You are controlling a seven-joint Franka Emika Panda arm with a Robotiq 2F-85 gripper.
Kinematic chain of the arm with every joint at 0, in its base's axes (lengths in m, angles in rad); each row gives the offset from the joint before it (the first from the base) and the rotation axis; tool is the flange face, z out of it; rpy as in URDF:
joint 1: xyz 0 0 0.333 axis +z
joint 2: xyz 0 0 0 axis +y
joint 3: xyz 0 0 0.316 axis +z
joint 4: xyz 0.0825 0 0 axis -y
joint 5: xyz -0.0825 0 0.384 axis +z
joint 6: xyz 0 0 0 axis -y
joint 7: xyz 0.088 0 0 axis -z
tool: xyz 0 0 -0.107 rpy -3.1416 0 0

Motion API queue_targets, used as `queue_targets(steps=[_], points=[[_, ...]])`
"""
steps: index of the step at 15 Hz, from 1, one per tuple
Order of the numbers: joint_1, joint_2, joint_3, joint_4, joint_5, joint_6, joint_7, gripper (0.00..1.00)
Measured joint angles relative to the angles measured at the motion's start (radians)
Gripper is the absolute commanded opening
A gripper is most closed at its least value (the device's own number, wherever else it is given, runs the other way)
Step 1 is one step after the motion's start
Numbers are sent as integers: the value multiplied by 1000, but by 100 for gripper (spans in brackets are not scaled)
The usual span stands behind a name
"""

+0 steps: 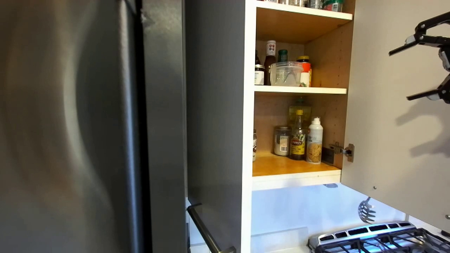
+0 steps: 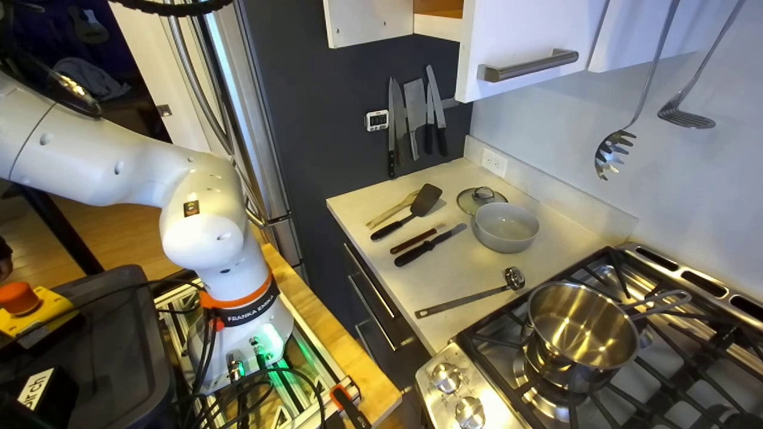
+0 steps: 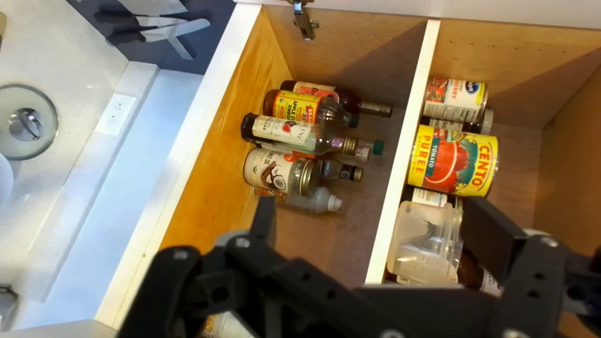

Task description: Remove the clear bowl from the bottom shelf and put it on the second last shelf of the top wall cabinet

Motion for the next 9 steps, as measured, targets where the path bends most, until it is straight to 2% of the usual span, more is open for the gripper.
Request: queue_targets(steps=[4,9], points=[[-2,-27,-13,-20,0,-48,12,100],[-3,-46,-17,-39,0,-56,19,100]])
